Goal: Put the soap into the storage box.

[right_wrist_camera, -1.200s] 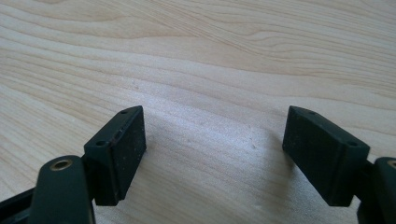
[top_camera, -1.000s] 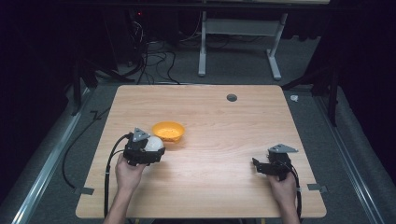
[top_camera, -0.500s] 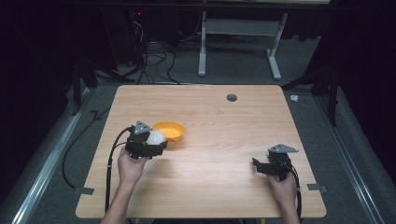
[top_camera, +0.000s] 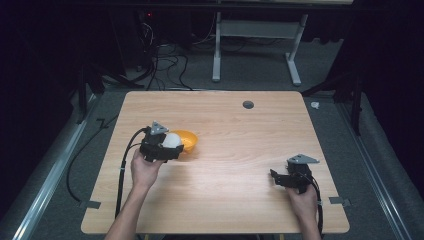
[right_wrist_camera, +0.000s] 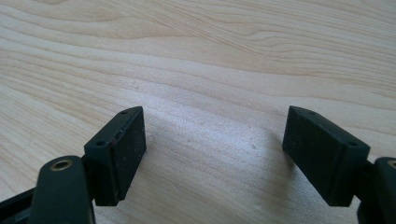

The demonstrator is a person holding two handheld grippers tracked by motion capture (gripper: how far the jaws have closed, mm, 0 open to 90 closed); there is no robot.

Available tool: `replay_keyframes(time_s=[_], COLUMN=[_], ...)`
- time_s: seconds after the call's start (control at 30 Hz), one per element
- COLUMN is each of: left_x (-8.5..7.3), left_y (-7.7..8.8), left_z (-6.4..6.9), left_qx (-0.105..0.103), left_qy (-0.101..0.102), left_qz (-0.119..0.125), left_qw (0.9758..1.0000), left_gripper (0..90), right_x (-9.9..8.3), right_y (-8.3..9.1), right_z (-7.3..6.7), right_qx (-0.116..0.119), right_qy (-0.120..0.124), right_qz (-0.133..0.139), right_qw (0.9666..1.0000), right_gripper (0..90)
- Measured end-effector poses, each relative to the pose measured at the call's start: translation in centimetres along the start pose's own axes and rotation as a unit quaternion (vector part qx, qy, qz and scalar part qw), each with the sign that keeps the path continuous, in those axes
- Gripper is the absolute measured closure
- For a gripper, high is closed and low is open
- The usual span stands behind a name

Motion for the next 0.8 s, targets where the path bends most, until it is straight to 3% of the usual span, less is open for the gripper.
replay_keyframes(time_s=[0.1,0.2,0.27,0.8], left_x=[0.5,0.8,1.0,2.9], left_y=[-0.3,-0.6,-0.9,-3.0], left_z=[0.1,0.0,0.0,0.5], left_qx=[-0.001,-0.009,-0.001,-0.003], left_qy=[-0.006,0.001,-0.002,-0.005], left_qz=[-0.002,-0.002,-0.005,-0.013], left_qw=[1.0,1.0,1.0,0.9999], left_gripper=[23.2,23.2,23.3,23.2], right_x=[0.0,0.0,0.0,0.0], right_y=[0.0,0.0,0.0,0.0], right_z=[0.0,0.0,0.0,0.0], right_qx=[0.0,0.0,0.0,0.0], right_qy=[0.0,0.0,0.0,0.0], right_qz=[0.0,0.0,0.0,0.0], right_qw=[1.0,1.0,1.0,1.0], right_gripper=[22.3,22.3,22.3,22.3])
Point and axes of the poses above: each handheld gripper's, and its own axes: y roughly backward along the jaws, x roughly out of its top, z roughly to its right, the point moved 5 cm from there along -y, roughly forward along the jaws, and after that the axes turned 11 degrees about x, right-handed, at the moved point
